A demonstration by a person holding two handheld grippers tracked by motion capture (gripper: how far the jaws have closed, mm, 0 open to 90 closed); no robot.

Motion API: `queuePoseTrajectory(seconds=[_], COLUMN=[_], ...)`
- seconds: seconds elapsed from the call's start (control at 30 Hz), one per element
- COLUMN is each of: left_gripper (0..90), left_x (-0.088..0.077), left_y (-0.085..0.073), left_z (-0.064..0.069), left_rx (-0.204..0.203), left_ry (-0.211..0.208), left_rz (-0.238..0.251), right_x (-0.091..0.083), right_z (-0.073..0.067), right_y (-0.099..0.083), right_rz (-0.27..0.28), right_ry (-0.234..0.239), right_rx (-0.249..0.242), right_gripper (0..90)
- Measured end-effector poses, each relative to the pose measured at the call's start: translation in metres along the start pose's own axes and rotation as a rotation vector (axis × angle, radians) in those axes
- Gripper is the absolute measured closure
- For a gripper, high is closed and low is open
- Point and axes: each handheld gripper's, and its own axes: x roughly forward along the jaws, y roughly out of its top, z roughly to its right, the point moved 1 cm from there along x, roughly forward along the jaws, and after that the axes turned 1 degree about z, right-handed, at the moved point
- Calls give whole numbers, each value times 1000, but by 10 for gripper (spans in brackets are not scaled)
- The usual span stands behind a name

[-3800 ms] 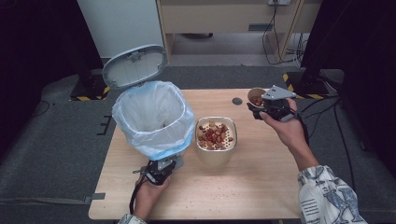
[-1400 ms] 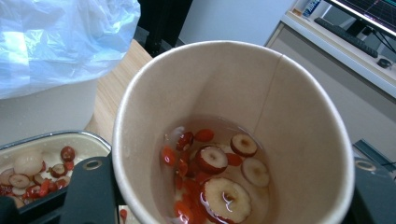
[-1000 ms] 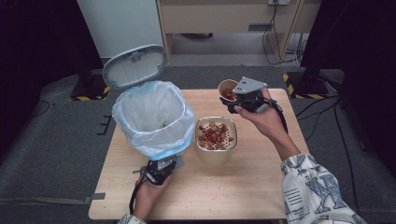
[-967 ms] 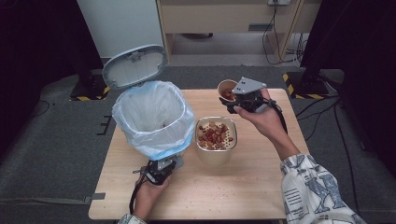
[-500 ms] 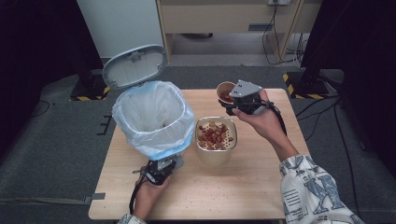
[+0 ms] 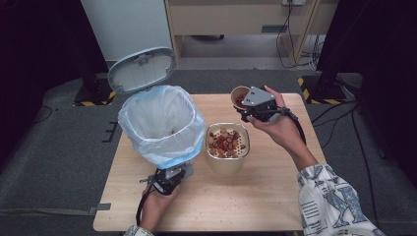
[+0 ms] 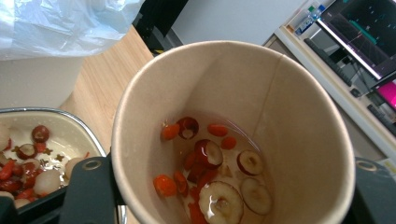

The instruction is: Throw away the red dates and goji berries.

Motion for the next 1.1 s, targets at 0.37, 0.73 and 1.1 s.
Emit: queuePoseTrajectory(seconds=[0.37,0.73,1.1], left_gripper=[896,897,897], left_x=[0,-1,0], left_y=[-1,-1,-1], left_z=[3,4,5], left_rx=[-27,-18,-36], left_ry=[2,12,17], left_rz=[7,-8,2], right_x=[0,10,4], right_z=[4,4,0], right_y=[13,13,14], right_rz=[20,30,0], right_ry=[-5,25,5], right_rx=[-95,-170,-248], right_gripper=[346,346,346])
